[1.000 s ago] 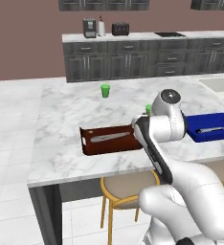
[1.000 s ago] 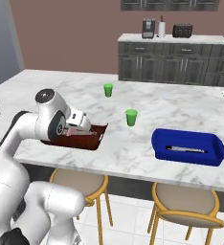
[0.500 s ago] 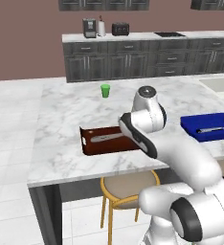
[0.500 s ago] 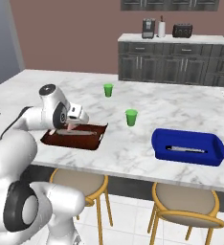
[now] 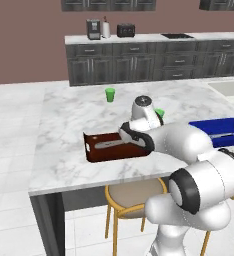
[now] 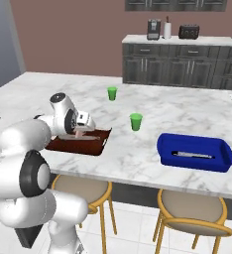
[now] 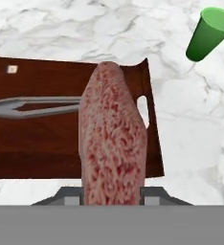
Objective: Gather the sweet potato and garlic from the fridge and place them on a tray on the dining counter. Then gather the fish and steak from the fridge and place them on the other tray.
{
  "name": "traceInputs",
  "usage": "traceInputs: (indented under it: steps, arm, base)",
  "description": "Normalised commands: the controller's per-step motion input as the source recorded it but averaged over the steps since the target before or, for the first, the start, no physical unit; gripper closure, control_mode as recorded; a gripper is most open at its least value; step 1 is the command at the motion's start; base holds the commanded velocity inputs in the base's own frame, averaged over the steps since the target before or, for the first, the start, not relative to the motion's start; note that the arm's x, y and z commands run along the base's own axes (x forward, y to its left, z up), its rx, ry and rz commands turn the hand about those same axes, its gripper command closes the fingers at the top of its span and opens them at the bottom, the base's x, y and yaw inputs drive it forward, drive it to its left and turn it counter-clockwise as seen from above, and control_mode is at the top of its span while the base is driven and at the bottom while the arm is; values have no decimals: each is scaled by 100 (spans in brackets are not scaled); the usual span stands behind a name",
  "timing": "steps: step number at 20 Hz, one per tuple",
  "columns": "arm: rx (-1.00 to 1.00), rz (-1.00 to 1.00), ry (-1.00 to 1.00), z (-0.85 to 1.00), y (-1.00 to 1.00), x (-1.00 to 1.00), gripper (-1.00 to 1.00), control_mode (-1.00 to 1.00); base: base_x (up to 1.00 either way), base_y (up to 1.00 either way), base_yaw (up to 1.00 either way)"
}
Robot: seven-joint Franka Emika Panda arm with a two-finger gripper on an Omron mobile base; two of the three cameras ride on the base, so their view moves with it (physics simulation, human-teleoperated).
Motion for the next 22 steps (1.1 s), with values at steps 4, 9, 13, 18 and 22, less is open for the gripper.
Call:
traceInputs:
  steps: [4,9,13,18,22]
  arm:
    - [-6,2,2,-47,3,32,100,-100]
    - [-7,1,3,-50,9,39,100,-100]
    - [-6,1,1,-49,4,37,100,-100]
    - [-7,0,0,-49,2,37,100,-100]
    - [-6,0,0,-39,1,19,100,-100]
  base:
    - [0,0,0]
    - [0,0,0]
    - [0,0,0]
    - [0,0,0]
    - [0,0,0]
